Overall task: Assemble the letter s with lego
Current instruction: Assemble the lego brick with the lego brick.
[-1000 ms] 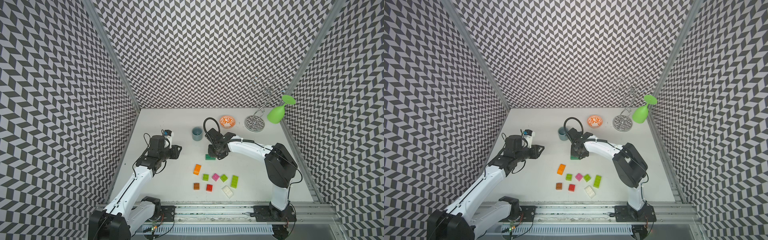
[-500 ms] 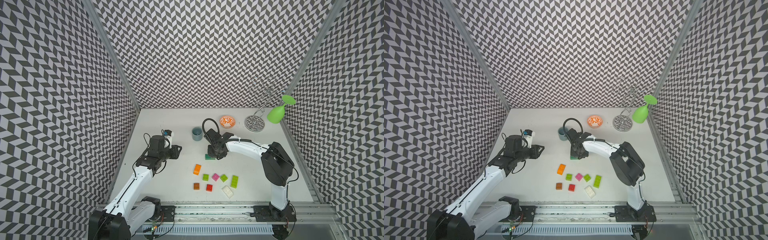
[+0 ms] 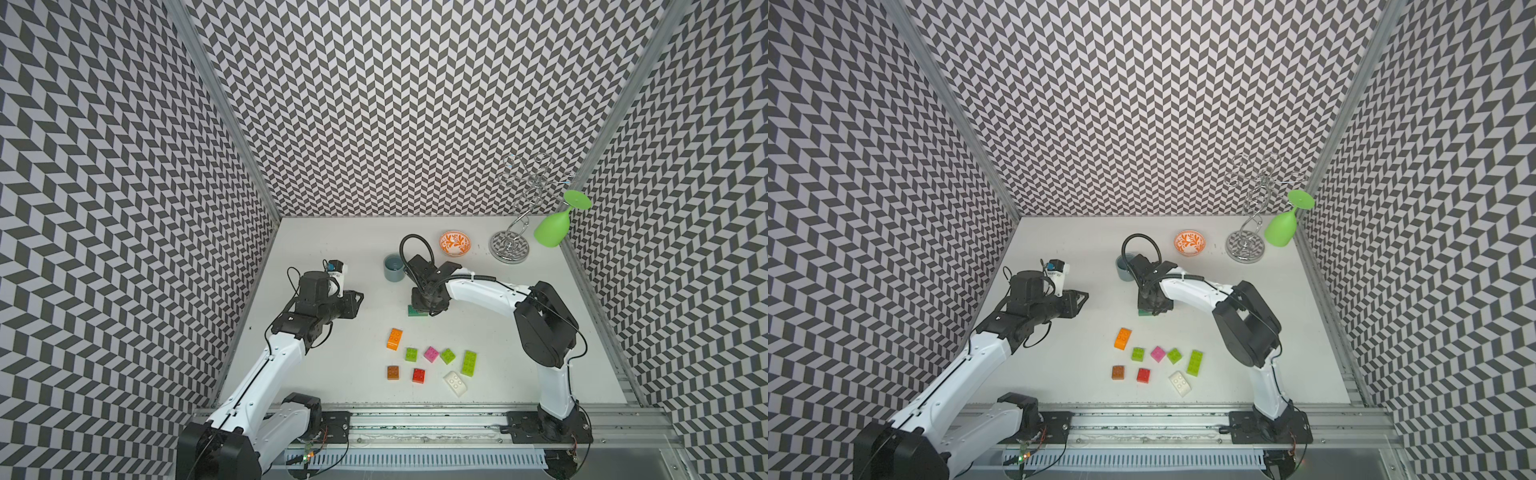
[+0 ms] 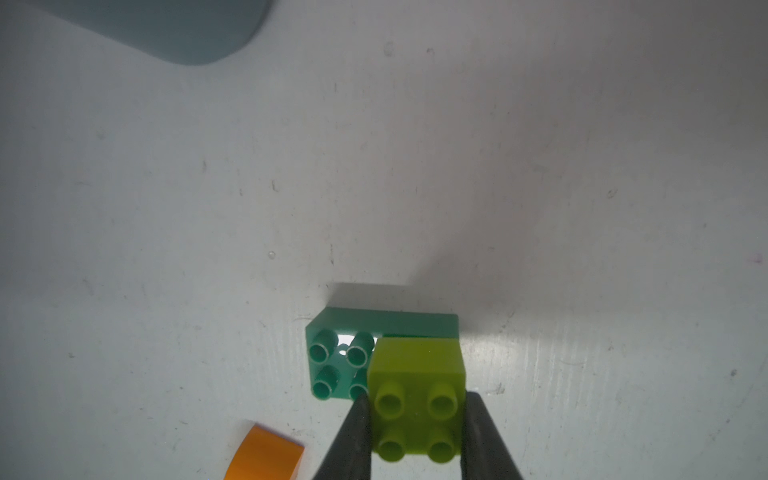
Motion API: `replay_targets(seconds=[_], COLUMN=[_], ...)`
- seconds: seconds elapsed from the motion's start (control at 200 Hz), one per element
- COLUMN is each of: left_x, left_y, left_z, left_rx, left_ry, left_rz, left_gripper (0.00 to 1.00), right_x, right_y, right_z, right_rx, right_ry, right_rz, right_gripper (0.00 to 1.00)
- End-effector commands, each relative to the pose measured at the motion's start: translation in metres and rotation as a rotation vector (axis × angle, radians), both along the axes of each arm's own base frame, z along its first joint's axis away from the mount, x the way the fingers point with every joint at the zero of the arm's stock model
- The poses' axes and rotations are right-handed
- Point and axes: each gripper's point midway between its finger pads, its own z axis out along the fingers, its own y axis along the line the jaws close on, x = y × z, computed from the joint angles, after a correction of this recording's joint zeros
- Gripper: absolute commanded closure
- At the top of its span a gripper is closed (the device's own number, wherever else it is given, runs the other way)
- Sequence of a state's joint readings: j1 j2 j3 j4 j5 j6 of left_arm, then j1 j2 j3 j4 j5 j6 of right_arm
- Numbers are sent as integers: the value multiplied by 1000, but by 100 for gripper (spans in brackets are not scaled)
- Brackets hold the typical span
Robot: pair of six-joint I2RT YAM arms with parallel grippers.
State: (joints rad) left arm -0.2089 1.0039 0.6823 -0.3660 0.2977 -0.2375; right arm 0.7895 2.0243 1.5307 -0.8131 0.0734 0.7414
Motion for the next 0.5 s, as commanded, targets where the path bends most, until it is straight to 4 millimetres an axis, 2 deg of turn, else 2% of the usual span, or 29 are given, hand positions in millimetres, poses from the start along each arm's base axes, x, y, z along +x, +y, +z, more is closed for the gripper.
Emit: replay_targets(seconds=[0.0,0.135,0.376,0.496], left_x=[1,0,-1,-2], left_y=[0,0,1,1], left_z=[7,9,16,17], left_rx=[-14,-16,-17,-19], left_ry=[-33,-39,-62,-68], left_rz=[0,0,5,6], left_gripper=[64,64,64,65], right_x=[-19,-21,-36,-37], right_y=[-21,-26,-38,-36], right_z=[-58,-74,-108,-110], right_rx=[-143,-204,-292,-294], right_ry=[116,150,235,246], right_rz=[4,14,47,50], right_gripper=[92,94,95,96])
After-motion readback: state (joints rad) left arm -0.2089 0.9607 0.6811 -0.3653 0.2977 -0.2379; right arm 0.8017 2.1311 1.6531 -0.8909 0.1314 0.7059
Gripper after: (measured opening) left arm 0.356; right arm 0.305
